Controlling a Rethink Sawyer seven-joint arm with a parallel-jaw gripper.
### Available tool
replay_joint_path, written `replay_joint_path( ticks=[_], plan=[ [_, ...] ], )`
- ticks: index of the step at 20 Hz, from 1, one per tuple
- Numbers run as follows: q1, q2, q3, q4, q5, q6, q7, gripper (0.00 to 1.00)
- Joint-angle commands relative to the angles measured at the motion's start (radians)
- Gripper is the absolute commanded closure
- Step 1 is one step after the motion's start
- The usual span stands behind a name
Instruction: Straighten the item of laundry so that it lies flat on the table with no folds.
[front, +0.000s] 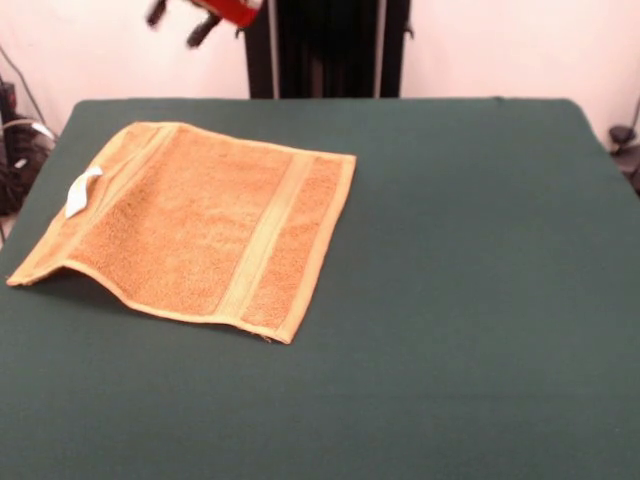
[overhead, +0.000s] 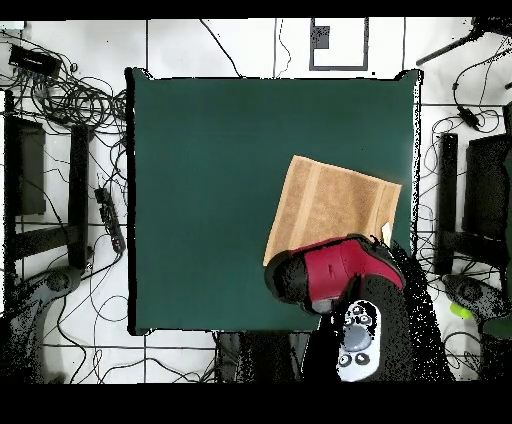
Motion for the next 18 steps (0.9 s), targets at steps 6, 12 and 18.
replay_joint_path(
  ticks=[6,12,18],
  plan=[
    [0.053,0.161,0.067,-0.023,0.007,-0.484,0.194,1.0],
    [0.088,0.24,0.007,-0.095,0.043,-0.595,0.221,1.0],
    [0.082,0.294,-0.019,-0.166,0.008,-0.63,0.161,1.0]
  ],
)
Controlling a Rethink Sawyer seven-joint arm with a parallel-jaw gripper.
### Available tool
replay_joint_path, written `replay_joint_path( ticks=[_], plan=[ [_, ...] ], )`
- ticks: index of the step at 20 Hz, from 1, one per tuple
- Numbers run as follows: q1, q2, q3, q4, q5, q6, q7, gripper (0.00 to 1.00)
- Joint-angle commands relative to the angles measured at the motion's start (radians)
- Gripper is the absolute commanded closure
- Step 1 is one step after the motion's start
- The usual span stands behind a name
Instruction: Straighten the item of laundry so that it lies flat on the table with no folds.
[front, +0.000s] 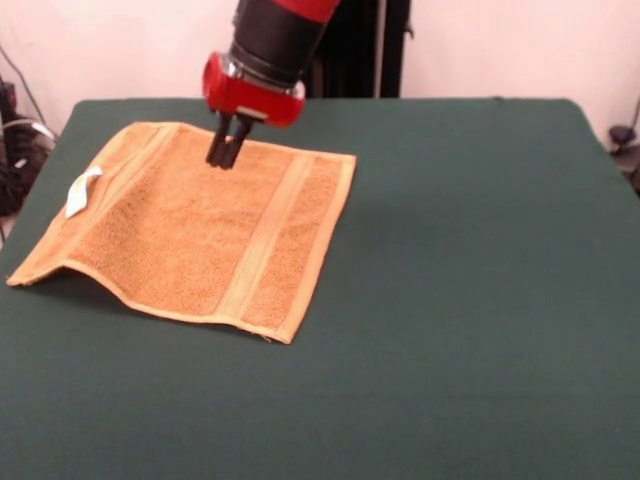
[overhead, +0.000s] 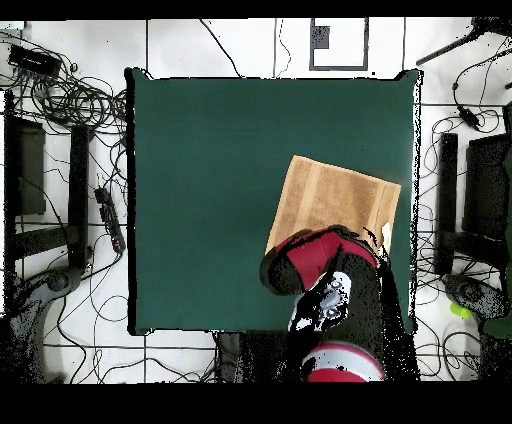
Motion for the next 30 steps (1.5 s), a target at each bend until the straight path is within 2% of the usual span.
replay_joint_path(
  ticks=[1,8,12,13,16,18,21,30],
  plan=[
    [0.027,0.131,0.008,-0.114,0.003,-0.098,0.158,1.0],
    [-0.009,0.199,0.009,-0.184,-0.005,-0.142,0.114,1.0],
    [-0.066,0.228,0.078,-0.197,0.002,-0.19,0.081,1.0],
    [-0.098,0.222,0.12,-0.186,0.003,-0.2,0.063,1.0],
    [-0.363,0.206,0.443,-0.084,0.022,-0.115,-0.084,1.0],
    [-0.49,0.242,0.592,-0.049,0.046,-0.044,-0.152,1.0],
    [-0.579,0.285,0.693,-0.029,0.084,0.033,-0.194,1.0],
    [-0.675,0.324,0.792,0.017,0.163,0.14,-0.183,1.0]
  ],
)
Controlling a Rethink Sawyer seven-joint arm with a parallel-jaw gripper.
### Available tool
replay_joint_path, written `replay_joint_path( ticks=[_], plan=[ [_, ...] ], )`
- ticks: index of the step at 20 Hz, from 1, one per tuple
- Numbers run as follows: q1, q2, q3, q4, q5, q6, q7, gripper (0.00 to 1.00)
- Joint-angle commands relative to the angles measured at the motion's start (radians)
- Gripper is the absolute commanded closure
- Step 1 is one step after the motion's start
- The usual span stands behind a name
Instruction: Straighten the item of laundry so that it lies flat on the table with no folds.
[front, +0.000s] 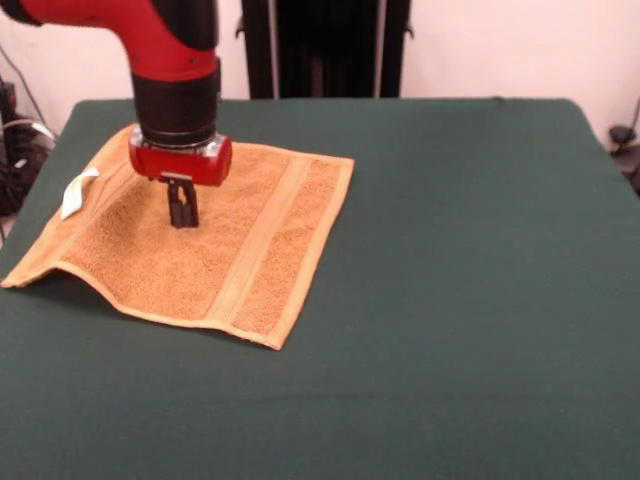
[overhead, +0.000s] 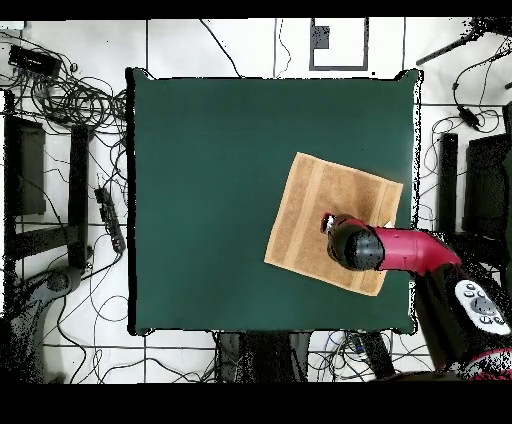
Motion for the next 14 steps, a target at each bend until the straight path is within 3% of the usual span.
replay_joint_path(
  ticks=[1,6,14],
  plan=[
    [-0.038,0.291,0.279,0.005,0.042,0.058,-0.172,1.0],
    [-0.023,0.268,0.271,0.019,0.061,0.091,-0.121,1.0],
    [-0.066,0.336,0.335,0.056,0.124,0.061,-0.083,1.0]
  ],
)
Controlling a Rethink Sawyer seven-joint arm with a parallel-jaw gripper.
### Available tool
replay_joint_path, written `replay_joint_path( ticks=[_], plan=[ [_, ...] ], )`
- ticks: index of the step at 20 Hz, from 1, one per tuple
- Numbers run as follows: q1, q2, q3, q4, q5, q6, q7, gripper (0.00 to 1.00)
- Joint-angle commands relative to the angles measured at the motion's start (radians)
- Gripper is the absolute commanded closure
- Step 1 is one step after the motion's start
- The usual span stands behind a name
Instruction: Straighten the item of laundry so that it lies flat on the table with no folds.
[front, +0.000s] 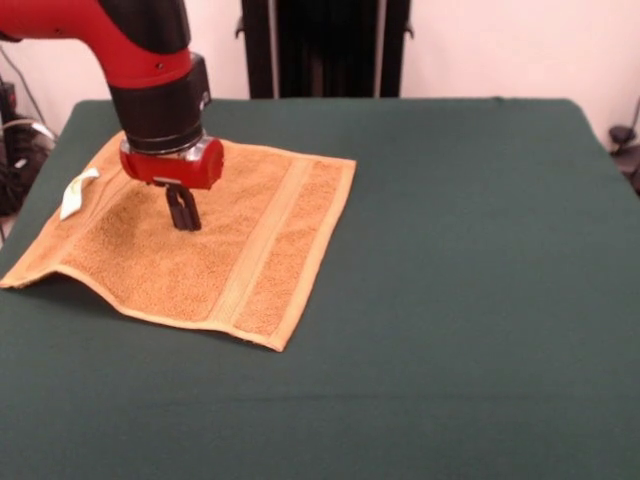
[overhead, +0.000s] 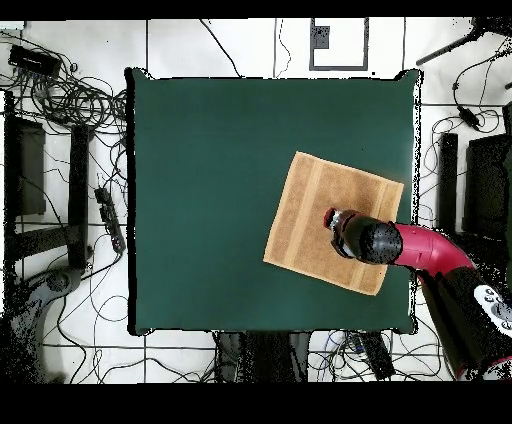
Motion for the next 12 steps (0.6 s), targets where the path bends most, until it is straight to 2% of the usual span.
replay_joint_path(
  ticks=[1,12],
  plan=[
    [0.055,0.314,0.221,0.063,0.055,-0.046,-0.069,1.0],
    [0.077,0.363,0.234,0.084,0.114,-0.157,0.03,1.0]
  ],
)
